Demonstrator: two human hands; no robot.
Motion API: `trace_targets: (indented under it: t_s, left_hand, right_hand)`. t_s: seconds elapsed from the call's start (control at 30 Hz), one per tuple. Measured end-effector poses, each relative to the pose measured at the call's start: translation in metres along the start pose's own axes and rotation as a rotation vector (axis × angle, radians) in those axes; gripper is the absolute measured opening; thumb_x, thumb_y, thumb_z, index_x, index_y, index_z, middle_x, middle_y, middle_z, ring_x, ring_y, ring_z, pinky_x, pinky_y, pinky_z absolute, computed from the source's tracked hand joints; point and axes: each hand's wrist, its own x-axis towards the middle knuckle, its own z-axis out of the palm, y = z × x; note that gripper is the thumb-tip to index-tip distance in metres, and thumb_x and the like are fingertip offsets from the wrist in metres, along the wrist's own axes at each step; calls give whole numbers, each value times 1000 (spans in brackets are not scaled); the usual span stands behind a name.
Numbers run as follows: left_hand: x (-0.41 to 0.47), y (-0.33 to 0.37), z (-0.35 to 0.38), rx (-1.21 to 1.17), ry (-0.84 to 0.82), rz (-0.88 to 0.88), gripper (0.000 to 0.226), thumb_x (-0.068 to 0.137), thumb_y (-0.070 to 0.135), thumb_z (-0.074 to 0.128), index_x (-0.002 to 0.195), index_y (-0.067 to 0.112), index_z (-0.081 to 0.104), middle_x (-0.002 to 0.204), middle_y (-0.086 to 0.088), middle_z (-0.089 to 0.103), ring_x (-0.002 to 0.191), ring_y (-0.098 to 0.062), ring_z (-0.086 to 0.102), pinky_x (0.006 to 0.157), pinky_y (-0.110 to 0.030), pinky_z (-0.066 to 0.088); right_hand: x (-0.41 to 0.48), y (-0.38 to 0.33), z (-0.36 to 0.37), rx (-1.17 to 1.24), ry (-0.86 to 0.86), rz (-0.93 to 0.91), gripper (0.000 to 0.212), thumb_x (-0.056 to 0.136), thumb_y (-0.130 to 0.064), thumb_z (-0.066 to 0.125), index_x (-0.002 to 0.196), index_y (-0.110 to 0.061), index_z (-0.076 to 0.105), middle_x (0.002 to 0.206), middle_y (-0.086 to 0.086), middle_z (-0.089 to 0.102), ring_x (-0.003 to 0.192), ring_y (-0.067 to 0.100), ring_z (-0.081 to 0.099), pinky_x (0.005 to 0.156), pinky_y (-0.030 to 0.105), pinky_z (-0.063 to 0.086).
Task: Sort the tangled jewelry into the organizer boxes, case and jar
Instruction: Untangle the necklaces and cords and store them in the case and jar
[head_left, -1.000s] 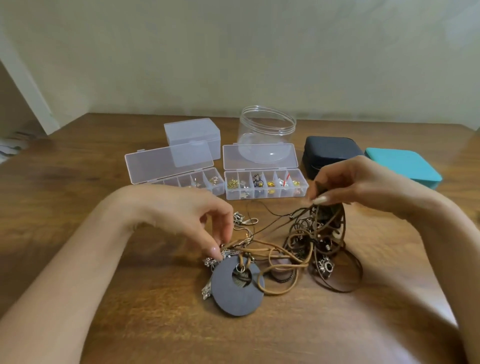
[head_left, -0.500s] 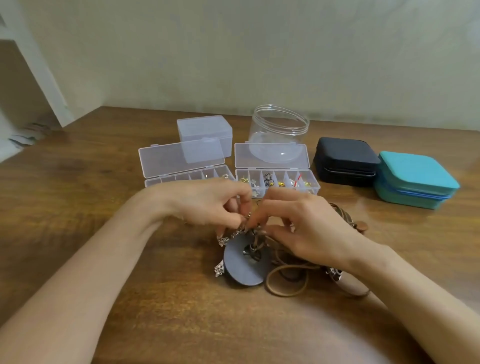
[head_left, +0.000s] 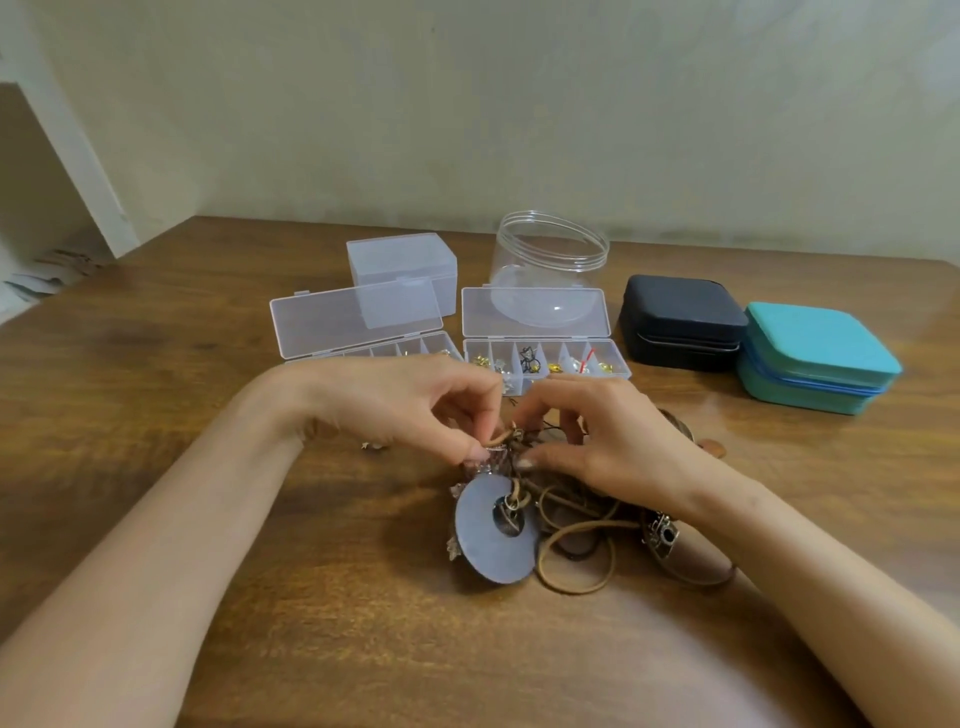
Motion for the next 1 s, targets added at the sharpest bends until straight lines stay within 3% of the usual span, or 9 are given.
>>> trace_targets:
  t_s: [0.07,0.13,0.2,0.37,0.47,0.63,0.8,0.9,1.0]
  left_hand:
    - [0,1,1,-17,-4,11,13,85,14,66,80,21,57,101,-4,62,96,-15,61,84,-33,51]
    - [1,2,1,-40,7,17,14,84,16,68,78,23,58,100,-2,62,75,-3,58,72,-20,49]
    - [2,3,2,-50,48,32,14,83,17,69,77,24,58,107,-6,63,68,4,55,69,-15,46]
    - [8,2,4,-136,177,88,13,79,14,72,82,15,60,95,-1,65,75,1,60,72,-15,50]
    - [14,-1,8,-283,265,77,24,77,8,73,94,10,57,88,-1,67,80,-8,65,71,-19,53]
    - [21,-1,13,-414,334,44,31,77,1,70,103,7,54,91,-12,71,68,-4,65,63,-14,49]
    - [18,-4,8,-432,290,13,24,83,5,65,105,11,61,99,-11,70,85,-13,67,78,-27,55]
    - [14,-4,5,-371,257,1,20,86,7,62,103,16,65,96,-9,69,91,-16,64,81,-26,51]
    - [14,-3,6,-336,233,-25,20,85,12,63,104,17,65,96,-7,71,91,-13,63,83,-23,50]
  right_hand:
    - [-1,1,-1,79,50,36,15,75,-30,77,84,-33,65,79,-19,62,65,2,50,58,20,40]
    - [-1,0,-3,142,79,66,14,76,-26,77,83,-31,65,72,-17,61,60,3,50,55,17,39]
    - [-1,-1,-4,216,92,85,15,76,-22,77,86,-24,66,74,-13,62,57,2,50,54,15,40]
    - [0,1,-3,379,170,134,22,71,-18,81,85,-19,65,72,-2,66,56,5,49,54,17,41]
    - [-1,1,-6,489,170,143,16,72,-15,80,82,-16,68,74,2,71,62,10,61,60,21,49]
    - [-2,-1,-15,684,168,203,3,76,-12,75,79,-13,73,69,-3,72,64,1,64,60,9,45]
    - [-3,-1,-21,643,144,239,6,74,-23,75,75,-17,75,69,-5,70,66,2,61,65,14,43]
    - [-3,3,-26,646,141,277,18,67,-34,73,72,-17,73,72,1,70,70,13,57,67,23,44]
    - [-3,5,-29,701,115,282,20,71,-33,68,75,-13,69,77,5,71,74,14,61,69,23,48]
